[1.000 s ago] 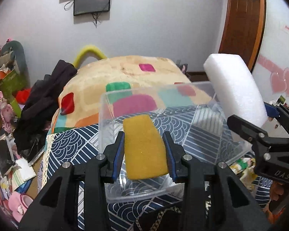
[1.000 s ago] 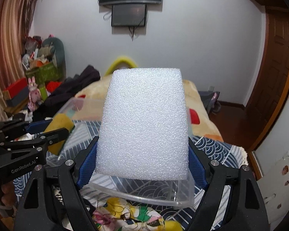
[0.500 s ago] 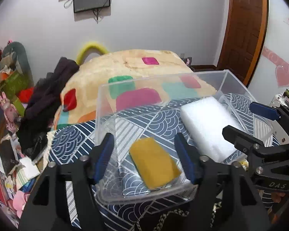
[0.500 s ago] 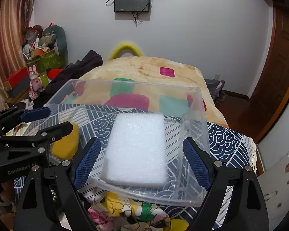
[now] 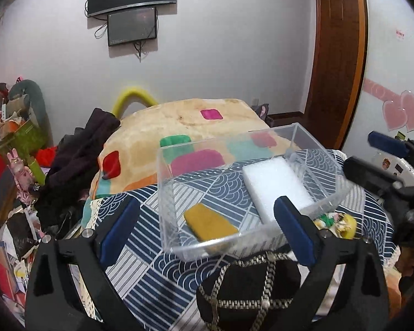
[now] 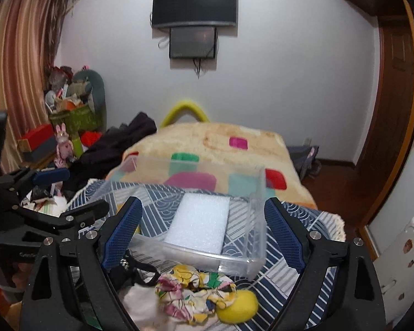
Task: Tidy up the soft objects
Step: 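Grasp the black chain-strap bag with the left gripper while the right grasps the yellow ball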
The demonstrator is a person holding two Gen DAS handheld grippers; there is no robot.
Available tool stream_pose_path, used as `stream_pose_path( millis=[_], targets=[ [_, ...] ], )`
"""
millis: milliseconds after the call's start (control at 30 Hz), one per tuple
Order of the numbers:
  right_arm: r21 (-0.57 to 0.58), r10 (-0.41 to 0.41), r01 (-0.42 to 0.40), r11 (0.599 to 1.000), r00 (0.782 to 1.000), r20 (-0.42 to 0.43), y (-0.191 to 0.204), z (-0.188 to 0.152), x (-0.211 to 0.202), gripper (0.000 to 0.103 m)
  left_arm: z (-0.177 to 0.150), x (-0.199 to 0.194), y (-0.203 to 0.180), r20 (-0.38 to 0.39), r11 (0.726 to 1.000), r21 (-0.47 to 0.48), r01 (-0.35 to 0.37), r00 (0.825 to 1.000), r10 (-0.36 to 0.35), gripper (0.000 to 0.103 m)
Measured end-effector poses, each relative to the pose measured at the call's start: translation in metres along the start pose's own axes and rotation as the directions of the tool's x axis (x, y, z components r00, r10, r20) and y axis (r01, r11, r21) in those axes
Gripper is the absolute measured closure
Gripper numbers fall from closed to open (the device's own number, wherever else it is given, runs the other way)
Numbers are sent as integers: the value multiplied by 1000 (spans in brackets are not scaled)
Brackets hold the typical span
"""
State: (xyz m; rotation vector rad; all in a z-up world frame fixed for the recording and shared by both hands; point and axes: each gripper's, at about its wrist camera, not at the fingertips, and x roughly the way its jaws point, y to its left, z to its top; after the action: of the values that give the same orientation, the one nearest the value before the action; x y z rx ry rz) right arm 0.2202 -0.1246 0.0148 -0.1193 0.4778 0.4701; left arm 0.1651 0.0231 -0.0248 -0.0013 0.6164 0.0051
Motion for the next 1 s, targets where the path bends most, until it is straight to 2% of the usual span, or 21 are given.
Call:
stream_pose_path(
  millis=[100, 267, 467, 667, 733, 767, 800, 833, 900, 1000],
  targets=[
    [-1, -13, 13, 1000, 999, 38, 0, -3, -13, 6, -8, -11, 2, 10, 1000, -4, -1, 1000, 2, 2],
    [2, -44, 44, 999, 998, 42, -2, -17, -22, 5, -25, -22, 2, 5, 1000, -11, 10, 1000, -10, 2],
    [14, -69, 70, 997, 997, -35, -8, -44, -8, 5, -51, -22, -4, -23, 1000, -6, 30, 999, -30, 2],
    [37, -102, 107, 994, 987, -122, -21, -74, 2, 5, -75, -8, -9, -81, 995, -39, 90, 992, -93, 2],
    [50, -100, 109, 993, 982, -158, -27, -84, 6, 5, -80, -5, -10, -85, 994, -49, 97, 991, -101, 14],
    [54, -103, 113, 992, 980, -170, -30, -88, 7, 6, -81, -3, -10, -91, 993, -53, 108, 989, -113, 30],
    [59, -107, 119, 991, 977, -184, -33, -91, 9, 6, -82, -1, -10, -103, 991, -56, 121, 987, -127, 39],
    [65, -104, 118, 991, 976, -194, -34, -93, 9, 6, -83, 1, -10, -116, 989, -60, 138, 983, -144, 42],
    [84, -91, 111, 990, 973, -211, -39, -98, 11, 15, -85, 4, -8, -127, 981, -83, 175, 975, -184, 48],
    [95, -64, 89, 992, 969, -238, -39, -102, 18, 22, -87, 3, -5, -117, 979, -87, 182, 975, -191, 58]
  ],
)
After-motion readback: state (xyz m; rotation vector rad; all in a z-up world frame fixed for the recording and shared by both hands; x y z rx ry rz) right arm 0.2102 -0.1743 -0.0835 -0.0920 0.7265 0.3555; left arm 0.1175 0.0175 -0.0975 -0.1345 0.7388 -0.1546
